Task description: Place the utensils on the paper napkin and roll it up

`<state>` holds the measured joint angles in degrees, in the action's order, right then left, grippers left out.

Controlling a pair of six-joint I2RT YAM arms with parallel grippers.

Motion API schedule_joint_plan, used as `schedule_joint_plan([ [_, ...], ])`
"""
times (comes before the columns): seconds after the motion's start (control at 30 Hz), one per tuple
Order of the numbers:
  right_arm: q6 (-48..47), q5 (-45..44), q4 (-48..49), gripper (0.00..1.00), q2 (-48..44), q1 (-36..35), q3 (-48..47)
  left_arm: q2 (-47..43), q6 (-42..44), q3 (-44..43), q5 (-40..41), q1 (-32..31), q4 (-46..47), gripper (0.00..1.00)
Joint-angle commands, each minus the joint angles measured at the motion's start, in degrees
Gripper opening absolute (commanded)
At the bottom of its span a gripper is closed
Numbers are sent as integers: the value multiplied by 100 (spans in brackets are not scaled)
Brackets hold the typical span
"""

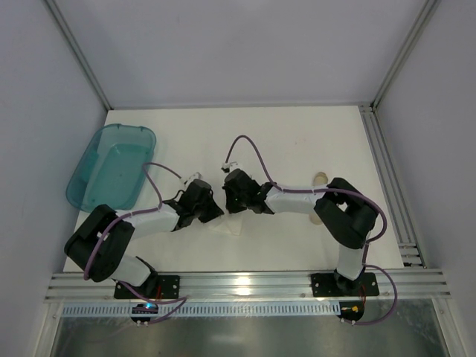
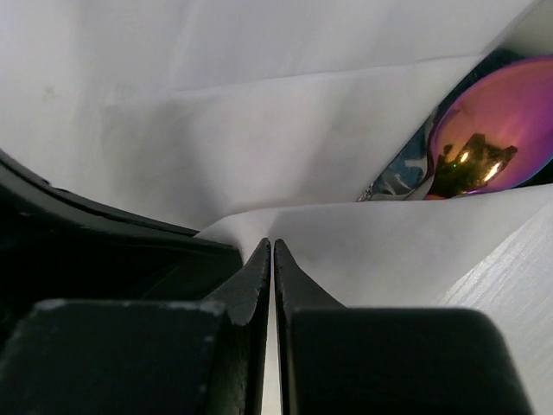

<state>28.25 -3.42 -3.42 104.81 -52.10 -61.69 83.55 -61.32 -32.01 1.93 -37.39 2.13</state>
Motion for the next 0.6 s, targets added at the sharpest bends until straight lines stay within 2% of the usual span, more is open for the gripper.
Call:
schedule_joint_plan([
  [0.0,224,-291,157,4,171,-90,87,162,147,344,325,3,-1154,0],
  [0.27,32,-475,237,4,338,-108,298,-5,-72,467,422,-5,-1198,0],
  [0.43,-916,-344,307,4,382,-73,219,-233,-275,591,255,-6,-1109,0],
  [0.5,-1084,-168,307,4,391,-55,158,-304,-284,556,272,-6,-1153,4],
  [0.57,-1155,-115,403,4,391,-46,166,-427,-205,477,316,-6,-1276,13],
])
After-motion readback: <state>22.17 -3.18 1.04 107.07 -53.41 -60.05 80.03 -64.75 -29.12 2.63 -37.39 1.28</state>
